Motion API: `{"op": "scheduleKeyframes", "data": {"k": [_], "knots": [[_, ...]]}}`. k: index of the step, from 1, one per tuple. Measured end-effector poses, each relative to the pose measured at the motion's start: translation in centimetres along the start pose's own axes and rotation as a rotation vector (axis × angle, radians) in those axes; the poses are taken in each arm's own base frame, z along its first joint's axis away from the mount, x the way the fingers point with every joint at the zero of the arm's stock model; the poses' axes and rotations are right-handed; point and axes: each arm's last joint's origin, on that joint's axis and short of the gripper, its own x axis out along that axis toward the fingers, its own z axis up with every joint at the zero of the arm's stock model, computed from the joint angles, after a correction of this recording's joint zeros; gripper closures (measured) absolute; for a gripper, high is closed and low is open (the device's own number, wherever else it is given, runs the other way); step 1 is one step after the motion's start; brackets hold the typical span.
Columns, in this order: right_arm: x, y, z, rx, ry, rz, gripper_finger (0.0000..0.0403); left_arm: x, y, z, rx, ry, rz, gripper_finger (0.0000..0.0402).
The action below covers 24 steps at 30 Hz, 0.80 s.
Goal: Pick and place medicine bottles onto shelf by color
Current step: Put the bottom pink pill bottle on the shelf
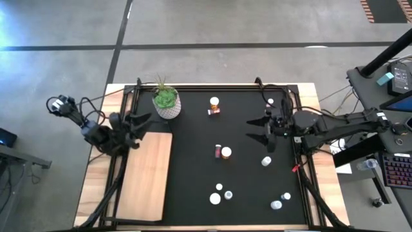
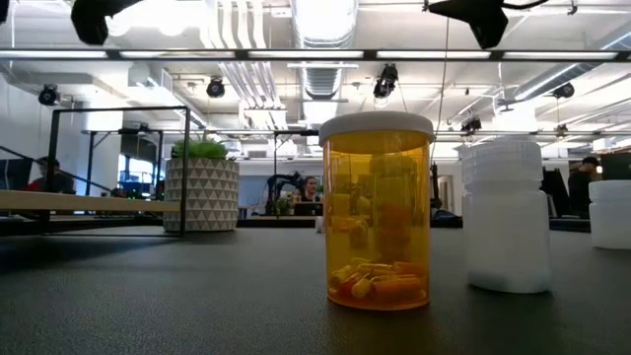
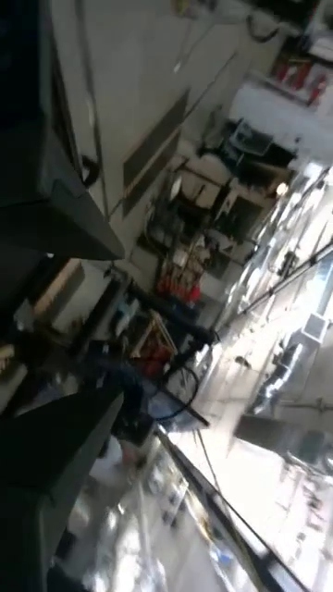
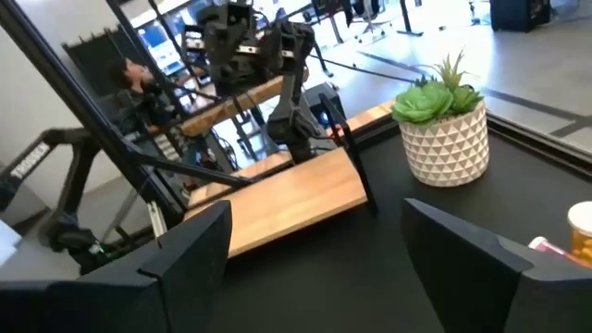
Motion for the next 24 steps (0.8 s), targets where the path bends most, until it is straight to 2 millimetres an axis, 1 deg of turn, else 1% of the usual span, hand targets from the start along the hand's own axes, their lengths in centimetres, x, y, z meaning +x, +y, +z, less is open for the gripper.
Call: {"op": "scheduleKeyframes", "data": {"k": [3, 7, 10, 12, 14, 16, 19, 24], "knots": [[0.1, 0.0, -0.1, 0.016, 0.007, -0.003, 0.0101, 0.8, -1.3, 1.0, 0.028, -0.011, 0.000, 0.0178], [0.2, 0.0, -0.2, 0.015, 0.010, -0.005, 0.0101, 2.4, -3.4, 1.0, 0.059, -0.010, -0.068, 0.0178], [0.3, 0.0, -0.2, 0.015, 0.013, -0.006, 0.0101, 3.6, -4.5, 1.0, 0.088, -0.016, -0.044, 0.0178], [0.4, 0.0, -0.2, 0.014, 0.016, -0.007, 0.0101, 4.3, -5.2, 0.6, 0.139, -0.005, -0.030, 0.0178], [0.4, 0.0, -0.2, 0.014, 0.015, -0.007, 0.0101, 5.1, -6.0, 0.8, 0.152, -0.015, -0.020, 0.0178], [0.4, 0.0, -0.3, 0.014, 0.018, -0.009, 0.0101, 5.6, -6.6, 1.0, 0.145, -0.024, -0.027, 0.0178], [0.6, -0.1, -0.4, 0.012, 0.024, -0.011, 0.0101, 6.8, -7.5, 0.5, 0.174, -0.015, -0.069, 0.0178], [0.9, -0.1, -0.6, 0.021, 0.037, -0.020, 0.0101, 8.4, -8.4, 0.3, 0.182, -0.032, -0.039, 0.0178]]}}
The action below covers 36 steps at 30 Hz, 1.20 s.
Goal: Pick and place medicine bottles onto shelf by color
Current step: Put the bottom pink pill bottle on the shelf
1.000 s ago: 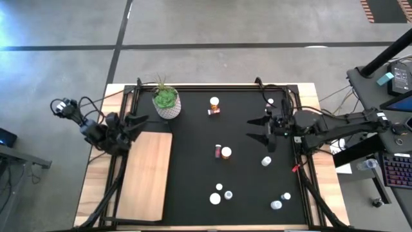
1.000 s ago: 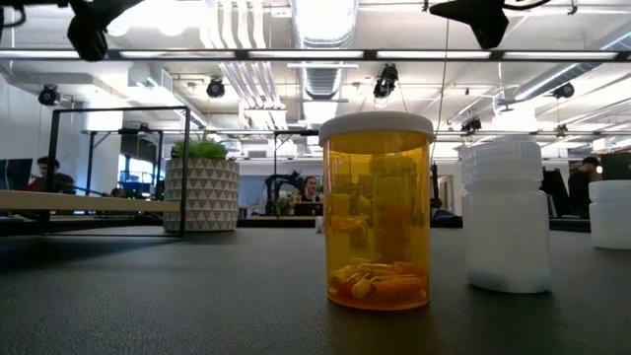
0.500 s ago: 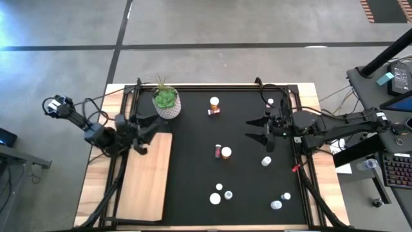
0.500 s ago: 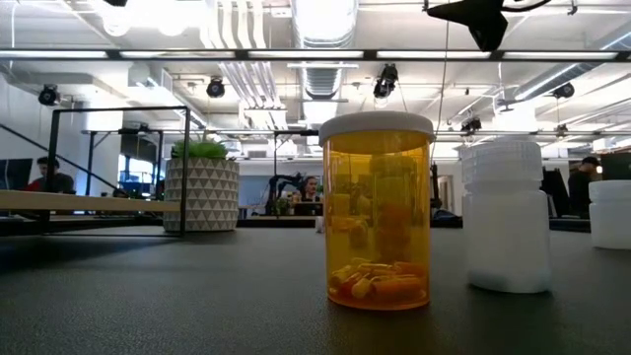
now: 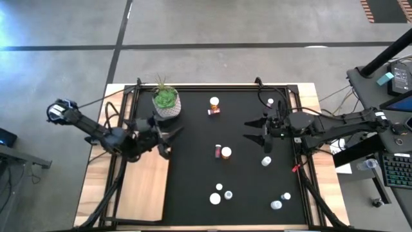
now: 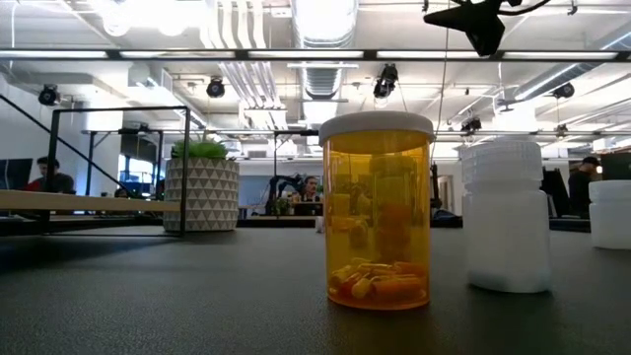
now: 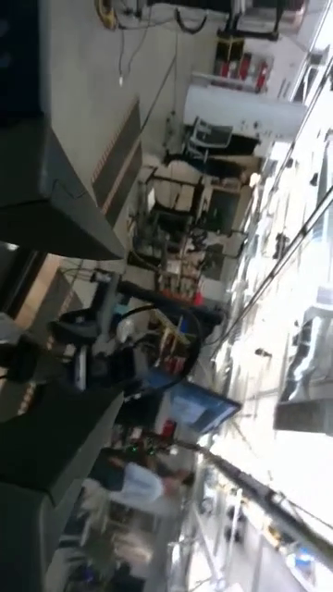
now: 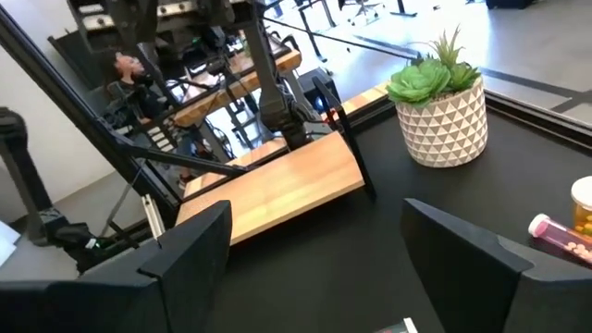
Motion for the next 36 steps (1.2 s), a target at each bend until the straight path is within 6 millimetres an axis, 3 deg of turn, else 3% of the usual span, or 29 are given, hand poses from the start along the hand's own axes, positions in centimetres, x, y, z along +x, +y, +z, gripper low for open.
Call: {"op": "scheduleKeyframes", "data": {"k": [3, 9, 13, 27, 36], "knots": [[0.0, -0.1, -0.1, 0.035, 0.008, -0.023, 0.0101, 0.8, -0.4, -0.6, 0.028, 0.011, 0.015, 0.0178], [-0.2, -1.6, -0.8, 0.101, -0.016, -0.310, 0.0101, 3.3, -0.3, -0.9, 0.089, -0.004, 0.037, 0.0178], [0.1, -2.7, -1.3, 0.113, 0.033, -0.405, 0.0101, 5.1, 0.0, -1.0, 0.041, -0.021, -0.018, 0.0178], [0.9, -8.4, -2.1, 0.286, 0.186, -0.717, 0.0101, 8.3, 1.6, -0.9, 0.061, -0.004, -0.023, 0.0178], [0.5, -10.9, 1.2, 0.405, 0.456, -1.025, 0.0101, 9.4, 3.2, -0.5, 0.010, -0.022, -0.023, 0.0178]]}}
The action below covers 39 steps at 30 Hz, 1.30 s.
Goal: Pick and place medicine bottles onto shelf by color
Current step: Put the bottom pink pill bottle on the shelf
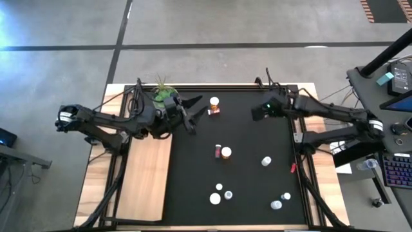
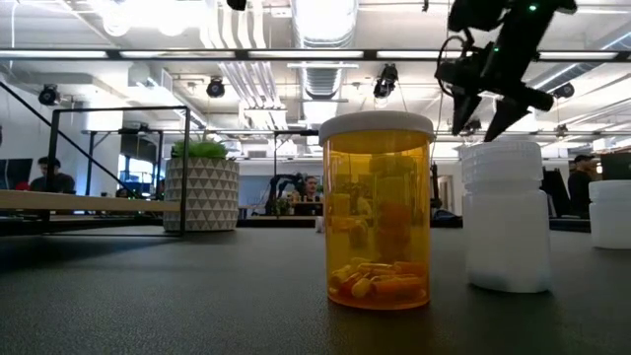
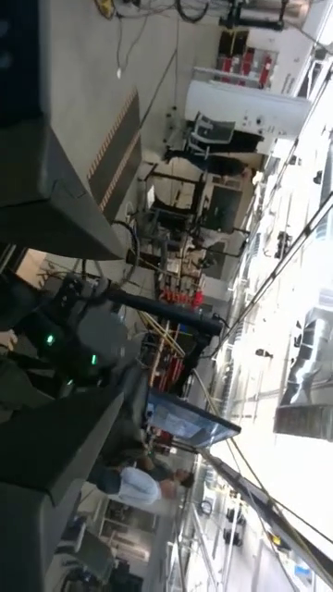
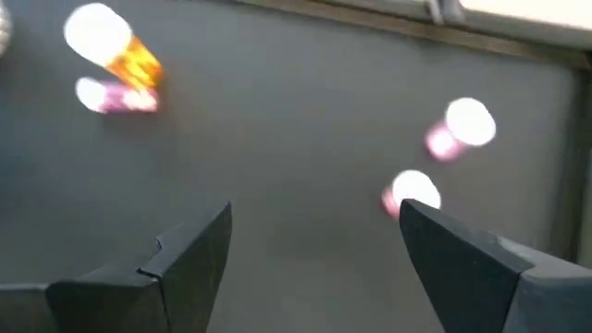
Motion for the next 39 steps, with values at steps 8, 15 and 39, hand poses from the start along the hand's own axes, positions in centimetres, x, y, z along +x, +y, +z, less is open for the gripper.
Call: {"op": "scheduleKeyframes", "data": {"k": [8, 15, 39], "knots": [[1.8, 0.2, 2.3, 0.005, 0.224, -0.180, 0.0101, 0.3, 0.5, 0.1, 0.004, -0.008, 0.016, 0.0178], [4.7, 0.2, 1.4, -0.093, 0.316, -0.245, 0.0101, 0.3, 0.5, 0.1, 0.004, -0.007, 0.013, 0.0178], [10.7, -3.6, 0.1, 0.086, 0.223, -0.255, 0.0138, 0.3, 0.5, 0.1, 0.006, -0.007, 0.012, 0.0178]]}}
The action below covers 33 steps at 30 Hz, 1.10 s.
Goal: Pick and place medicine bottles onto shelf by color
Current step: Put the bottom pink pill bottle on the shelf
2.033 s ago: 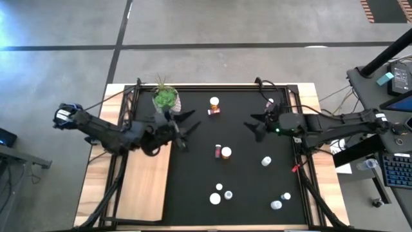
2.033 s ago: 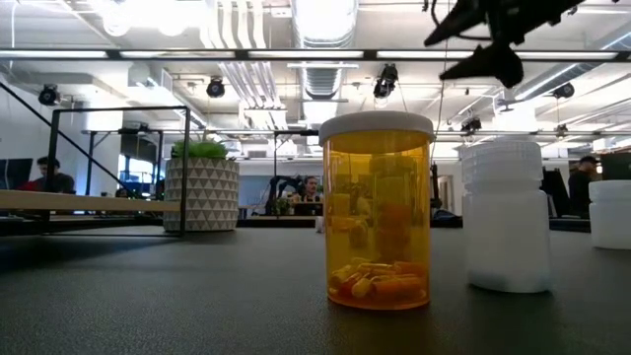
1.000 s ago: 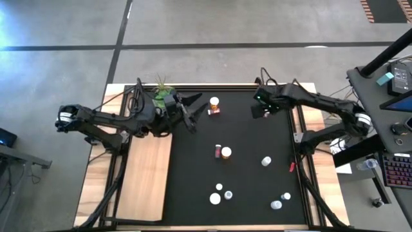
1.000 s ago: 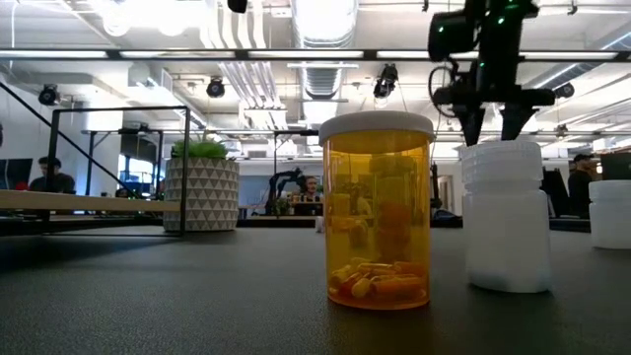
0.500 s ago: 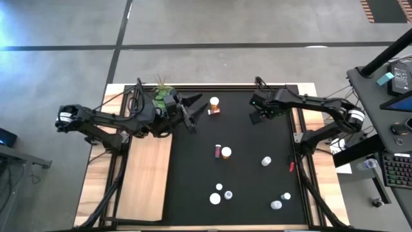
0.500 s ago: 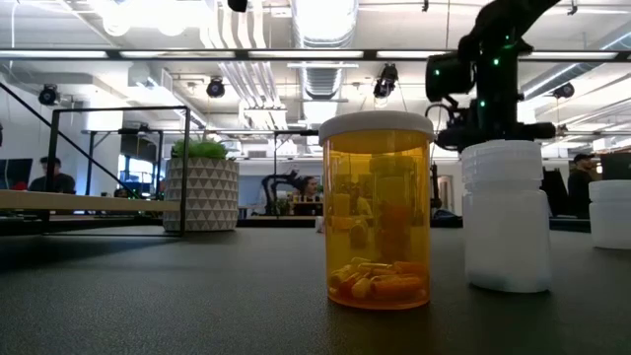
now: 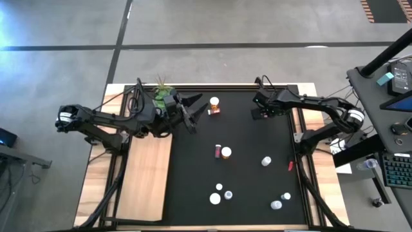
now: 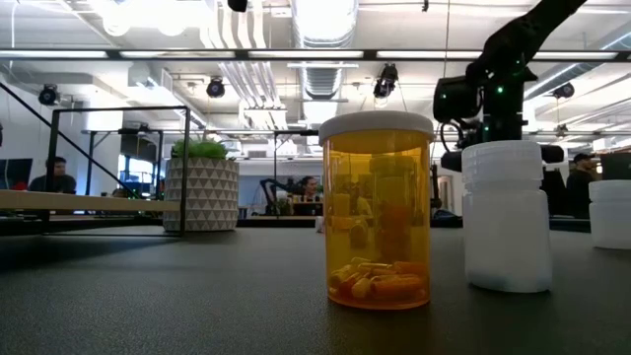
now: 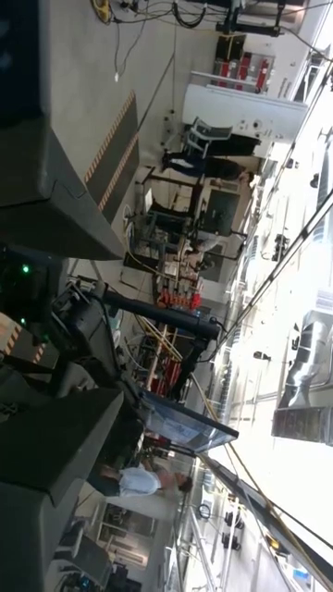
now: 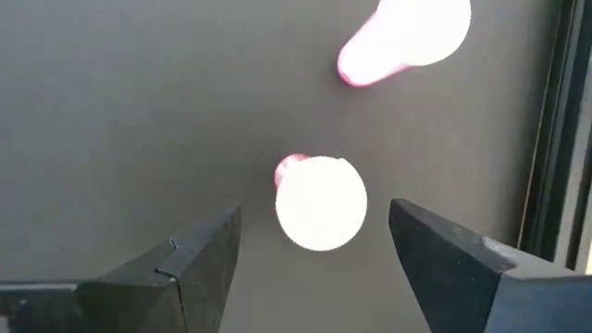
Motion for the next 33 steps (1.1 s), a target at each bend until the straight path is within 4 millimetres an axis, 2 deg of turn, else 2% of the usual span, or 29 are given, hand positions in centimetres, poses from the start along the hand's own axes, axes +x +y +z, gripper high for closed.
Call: {"op": "scheduleKeyframes", "data": {"k": [9, 17, 28, 33], "knots": [[0.27, 0.26, 0.24, 0.010, -0.035, 0.020, 0.0153, 0.00, 0.00, 0.01, 0.000, 0.000, 0.000, 0.0178], [0.90, 0.46, 0.23, 0.011, -0.018, 0.004, 0.0202, -0.01, 0.00, 0.02, 0.000, -0.001, 0.000, 0.0178], [0.57, 0.34, 0.28, 0.034, -0.040, 0.003, 0.0281, -0.01, 0.00, 0.03, 0.000, -0.001, 0.000, 0.0178], [0.56, 0.36, 0.25, 0.033, -0.039, 0.004, 0.0301, -0.05, 0.04, -0.11, 0.003, 0.004, 0.000, 0.0178]]}}
